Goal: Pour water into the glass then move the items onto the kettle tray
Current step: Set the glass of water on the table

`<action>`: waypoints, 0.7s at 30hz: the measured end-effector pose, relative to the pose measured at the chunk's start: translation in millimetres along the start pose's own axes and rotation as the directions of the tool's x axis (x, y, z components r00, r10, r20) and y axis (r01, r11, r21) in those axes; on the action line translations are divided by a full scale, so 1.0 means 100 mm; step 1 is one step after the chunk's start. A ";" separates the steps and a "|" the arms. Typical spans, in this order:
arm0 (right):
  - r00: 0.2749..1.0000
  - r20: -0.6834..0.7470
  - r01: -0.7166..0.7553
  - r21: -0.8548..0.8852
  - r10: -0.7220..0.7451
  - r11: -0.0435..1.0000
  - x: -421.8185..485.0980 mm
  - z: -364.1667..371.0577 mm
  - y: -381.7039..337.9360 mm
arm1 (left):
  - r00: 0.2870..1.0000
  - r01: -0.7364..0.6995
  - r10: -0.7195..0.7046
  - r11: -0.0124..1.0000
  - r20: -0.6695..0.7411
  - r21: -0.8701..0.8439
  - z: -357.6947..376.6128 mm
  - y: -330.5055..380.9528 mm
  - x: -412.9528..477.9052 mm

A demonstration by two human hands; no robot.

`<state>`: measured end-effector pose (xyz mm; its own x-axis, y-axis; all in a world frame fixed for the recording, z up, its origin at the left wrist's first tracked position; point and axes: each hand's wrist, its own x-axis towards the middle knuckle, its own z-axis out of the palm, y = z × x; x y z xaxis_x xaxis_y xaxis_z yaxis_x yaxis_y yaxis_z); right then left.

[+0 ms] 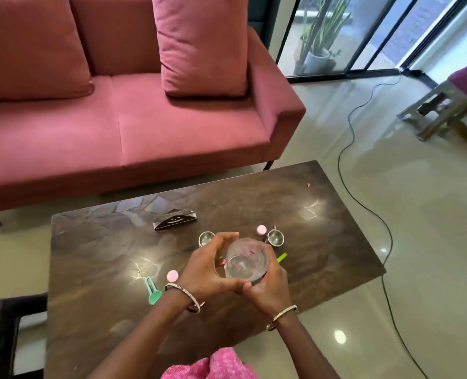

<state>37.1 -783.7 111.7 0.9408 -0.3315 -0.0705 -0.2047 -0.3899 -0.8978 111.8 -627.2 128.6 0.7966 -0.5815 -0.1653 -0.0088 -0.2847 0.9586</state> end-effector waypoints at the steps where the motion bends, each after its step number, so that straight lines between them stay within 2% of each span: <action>1: 1.000 -0.013 -0.009 -0.006 0.009 1.000 0.14 0.00 0.04 | 1.000 0.019 -0.019 1.000 -0.012 -0.016 -0.02 -0.02 0.12; 12: 0.998 0.004 -0.069 -0.097 0.069 0.993 1.49 0.17 0.57 | 0.975 0.171 -0.178 0.983 -0.131 -0.062 -0.04 -0.46 1.29; 21: 0.988 0.095 -0.103 -0.207 0.124 0.973 2.52 0.51 1.34 | 0.889 0.329 -0.395 0.903 -0.233 -0.277 0.09 -1.14 2.28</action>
<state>260.5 -876.0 -48.7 0.9293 -0.2945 -0.2226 -0.3517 -0.5229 -0.7765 288.8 -733.9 -20.5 0.8520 -0.2267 -0.4719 0.4217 -0.2372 0.8752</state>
